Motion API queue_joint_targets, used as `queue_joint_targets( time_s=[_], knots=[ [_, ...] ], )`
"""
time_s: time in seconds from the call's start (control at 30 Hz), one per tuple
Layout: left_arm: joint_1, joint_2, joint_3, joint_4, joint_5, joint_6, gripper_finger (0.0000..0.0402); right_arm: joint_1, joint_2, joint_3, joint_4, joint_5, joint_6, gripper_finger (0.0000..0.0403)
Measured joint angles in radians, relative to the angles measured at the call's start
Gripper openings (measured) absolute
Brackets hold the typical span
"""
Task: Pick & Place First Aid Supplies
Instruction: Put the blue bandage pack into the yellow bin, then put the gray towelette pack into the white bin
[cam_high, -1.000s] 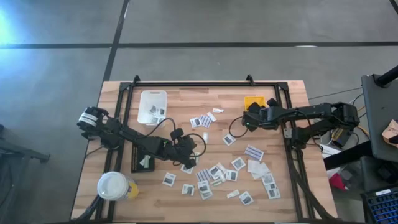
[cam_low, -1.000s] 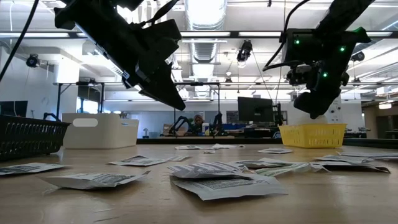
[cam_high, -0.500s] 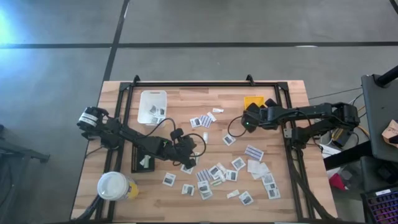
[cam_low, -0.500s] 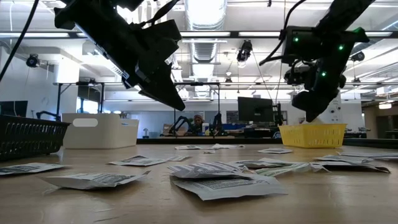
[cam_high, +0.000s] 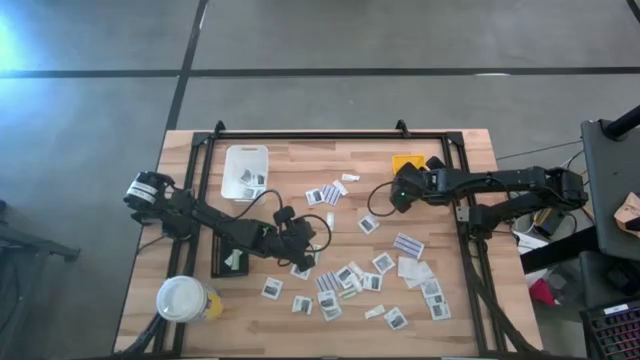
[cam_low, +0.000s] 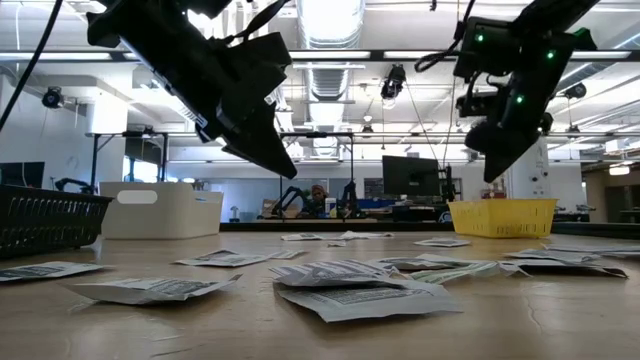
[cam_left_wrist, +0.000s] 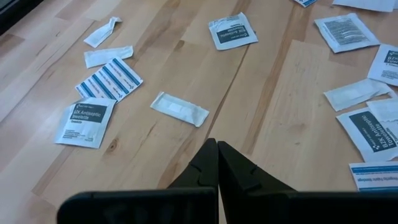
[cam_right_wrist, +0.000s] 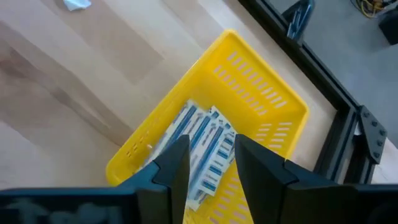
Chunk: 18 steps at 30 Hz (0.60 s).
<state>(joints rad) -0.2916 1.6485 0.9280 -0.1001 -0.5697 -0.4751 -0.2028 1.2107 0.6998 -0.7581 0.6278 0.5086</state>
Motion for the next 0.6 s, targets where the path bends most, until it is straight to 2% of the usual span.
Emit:
queue_joint_targets(
  time_s=[0.23,0.5,0.6],
  knots=[
    [0.0,0.0,0.0,-0.014,0.0,0.0,0.0,0.008,-0.058,0.0,-0.002,-0.011,0.009,0.0105],
    [0.024,0.0,0.0,-0.083,-0.009,-0.033,0.0,0.067,-0.116,0.0,0.02,-0.149,0.057,0.0085],
    [0.051,0.0,0.0,-0.104,-0.01,-0.038,0.0,0.115,-0.116,0.0,0.049,-0.166,0.08,0.0077]
  ],
)
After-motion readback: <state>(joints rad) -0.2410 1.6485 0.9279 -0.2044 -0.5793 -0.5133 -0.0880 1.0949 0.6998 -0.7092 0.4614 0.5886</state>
